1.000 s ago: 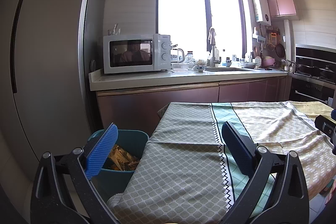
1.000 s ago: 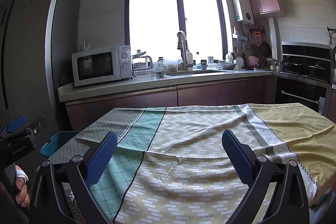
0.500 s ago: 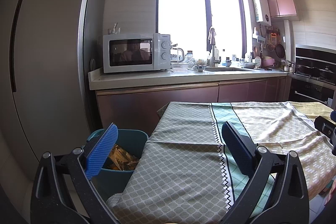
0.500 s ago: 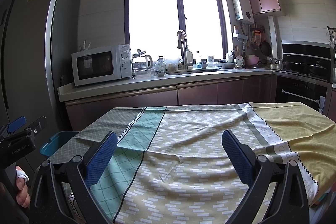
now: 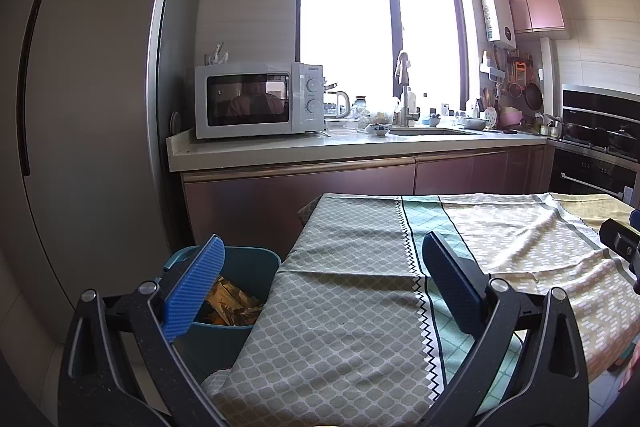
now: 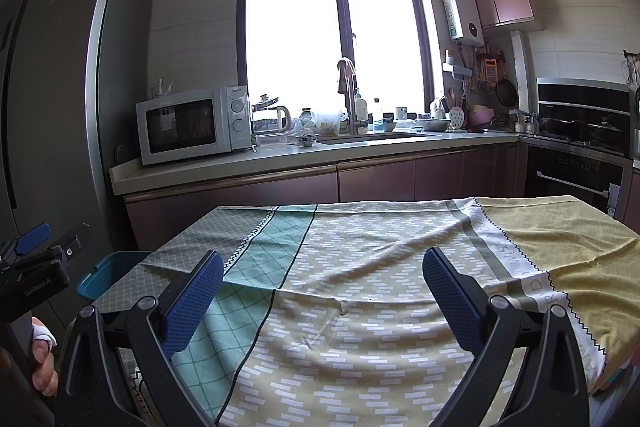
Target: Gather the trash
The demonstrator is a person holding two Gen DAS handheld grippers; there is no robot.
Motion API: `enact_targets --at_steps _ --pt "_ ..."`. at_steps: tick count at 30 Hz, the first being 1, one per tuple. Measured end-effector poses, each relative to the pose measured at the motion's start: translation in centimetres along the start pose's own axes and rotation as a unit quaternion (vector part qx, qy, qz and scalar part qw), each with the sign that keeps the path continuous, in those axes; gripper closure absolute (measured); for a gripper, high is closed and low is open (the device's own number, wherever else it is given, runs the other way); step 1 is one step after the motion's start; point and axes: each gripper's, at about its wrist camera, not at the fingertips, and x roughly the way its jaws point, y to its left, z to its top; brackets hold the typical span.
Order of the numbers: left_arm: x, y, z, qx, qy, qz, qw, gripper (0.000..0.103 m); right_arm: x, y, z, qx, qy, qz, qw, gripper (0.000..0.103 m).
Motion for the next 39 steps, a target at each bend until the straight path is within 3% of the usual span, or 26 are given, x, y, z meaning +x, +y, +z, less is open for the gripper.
enact_targets --at_steps 39 --pt "0.85 -0.23 -0.52 -0.006 0.005 0.004 1.0 0.006 0.56 -0.57 0.01 0.003 0.005 0.001 1.0 0.006"
